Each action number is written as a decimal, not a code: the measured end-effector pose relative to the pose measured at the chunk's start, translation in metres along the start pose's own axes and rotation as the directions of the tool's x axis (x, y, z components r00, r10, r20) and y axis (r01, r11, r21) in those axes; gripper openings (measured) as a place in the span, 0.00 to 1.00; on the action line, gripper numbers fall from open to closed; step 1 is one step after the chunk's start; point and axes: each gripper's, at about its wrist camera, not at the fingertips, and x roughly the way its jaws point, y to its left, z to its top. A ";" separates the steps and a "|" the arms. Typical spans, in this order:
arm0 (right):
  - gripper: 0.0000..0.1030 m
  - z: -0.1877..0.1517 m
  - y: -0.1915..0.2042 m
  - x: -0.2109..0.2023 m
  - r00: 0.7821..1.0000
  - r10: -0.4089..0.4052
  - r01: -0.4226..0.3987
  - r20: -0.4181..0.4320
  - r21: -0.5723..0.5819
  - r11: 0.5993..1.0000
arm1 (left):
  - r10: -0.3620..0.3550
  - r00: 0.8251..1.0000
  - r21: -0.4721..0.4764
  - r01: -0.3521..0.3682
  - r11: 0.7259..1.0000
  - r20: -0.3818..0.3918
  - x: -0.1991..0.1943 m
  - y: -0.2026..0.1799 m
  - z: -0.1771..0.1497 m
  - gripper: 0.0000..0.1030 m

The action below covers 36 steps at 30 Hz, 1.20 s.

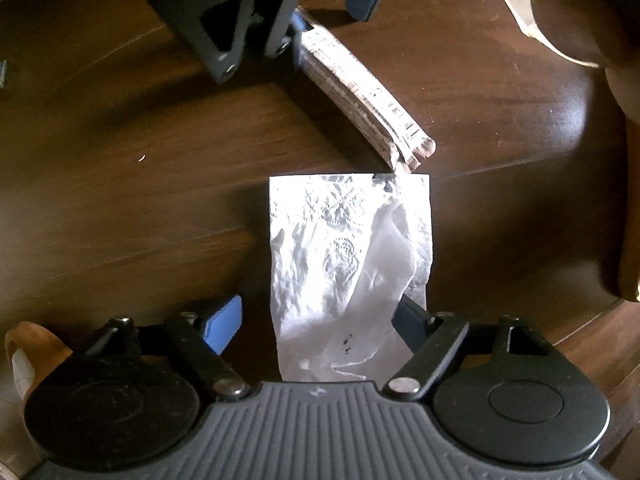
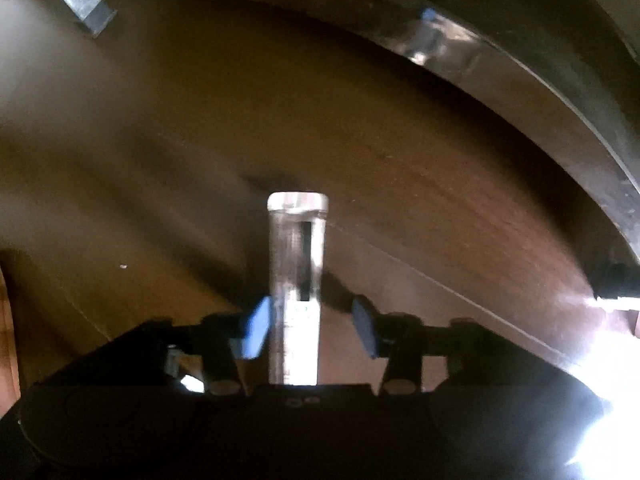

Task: Collect trash
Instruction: 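Grasp the white napkin with the left tool while the right tool grasps the plastic strip, then carry the napkin and plastic strip to the green bin while releasing both inside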

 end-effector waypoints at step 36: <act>0.17 -0.090 -0.044 -0.310 0.966 0.012 -0.102 0.260 0.336 0.936 | -0.128 0.934 -0.090 0.166 0.982 0.333 -0.301 0.042 -0.018 0.08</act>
